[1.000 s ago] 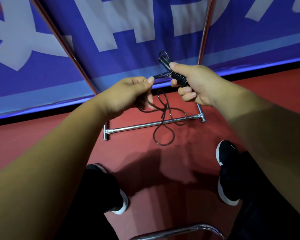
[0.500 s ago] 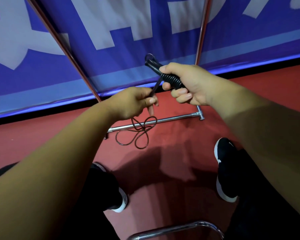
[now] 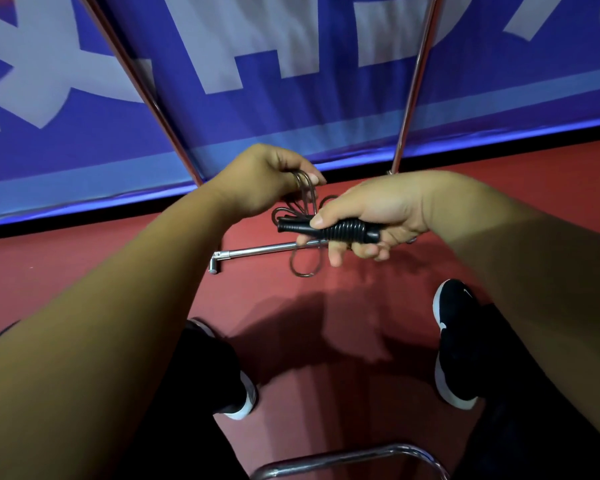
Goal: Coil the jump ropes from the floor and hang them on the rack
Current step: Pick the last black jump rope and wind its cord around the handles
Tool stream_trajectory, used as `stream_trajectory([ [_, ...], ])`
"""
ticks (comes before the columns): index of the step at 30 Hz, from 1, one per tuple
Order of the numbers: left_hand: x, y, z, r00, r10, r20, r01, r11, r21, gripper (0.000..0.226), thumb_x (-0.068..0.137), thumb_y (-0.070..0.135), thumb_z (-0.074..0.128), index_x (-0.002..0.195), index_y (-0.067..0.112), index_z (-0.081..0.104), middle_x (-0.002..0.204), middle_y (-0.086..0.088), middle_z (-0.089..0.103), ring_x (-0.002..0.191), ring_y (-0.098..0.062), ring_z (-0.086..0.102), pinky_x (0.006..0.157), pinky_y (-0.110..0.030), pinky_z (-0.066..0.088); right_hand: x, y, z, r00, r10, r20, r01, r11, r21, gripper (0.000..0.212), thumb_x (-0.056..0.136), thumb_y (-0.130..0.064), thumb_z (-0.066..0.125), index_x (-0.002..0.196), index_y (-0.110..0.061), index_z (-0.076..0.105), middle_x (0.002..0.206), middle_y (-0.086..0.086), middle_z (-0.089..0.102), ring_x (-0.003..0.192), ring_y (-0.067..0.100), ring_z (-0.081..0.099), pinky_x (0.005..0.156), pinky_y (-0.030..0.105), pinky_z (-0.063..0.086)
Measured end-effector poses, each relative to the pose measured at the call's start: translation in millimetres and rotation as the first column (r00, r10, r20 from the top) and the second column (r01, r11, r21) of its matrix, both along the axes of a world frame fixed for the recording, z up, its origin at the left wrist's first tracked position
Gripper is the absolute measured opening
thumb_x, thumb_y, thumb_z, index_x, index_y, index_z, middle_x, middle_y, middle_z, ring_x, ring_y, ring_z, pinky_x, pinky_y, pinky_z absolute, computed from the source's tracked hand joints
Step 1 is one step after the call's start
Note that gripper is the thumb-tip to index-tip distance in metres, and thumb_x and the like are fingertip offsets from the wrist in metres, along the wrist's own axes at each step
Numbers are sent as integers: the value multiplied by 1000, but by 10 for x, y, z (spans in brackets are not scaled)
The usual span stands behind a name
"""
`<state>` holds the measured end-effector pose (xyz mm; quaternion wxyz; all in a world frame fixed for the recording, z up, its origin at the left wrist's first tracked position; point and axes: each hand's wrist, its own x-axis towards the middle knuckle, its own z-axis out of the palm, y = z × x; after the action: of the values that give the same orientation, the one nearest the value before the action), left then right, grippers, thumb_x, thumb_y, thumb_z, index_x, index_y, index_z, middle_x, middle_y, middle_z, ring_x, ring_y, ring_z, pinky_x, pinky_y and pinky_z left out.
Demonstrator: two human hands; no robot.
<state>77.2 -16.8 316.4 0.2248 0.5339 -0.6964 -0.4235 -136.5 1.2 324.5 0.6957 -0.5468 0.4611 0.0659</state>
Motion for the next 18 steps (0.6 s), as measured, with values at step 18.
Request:
stream_trajectory([
  [18,-168,140,43,845,-222,487,193,975,110,11,93,24,77,88,20,69,79,11,79,72,-8,75,81,-33,61,-94,-218,-146,832,-553,38,549,812,-198,7,97,-19,67,101,-13,67,90,4,73,49,11,50,41,19,32],
])
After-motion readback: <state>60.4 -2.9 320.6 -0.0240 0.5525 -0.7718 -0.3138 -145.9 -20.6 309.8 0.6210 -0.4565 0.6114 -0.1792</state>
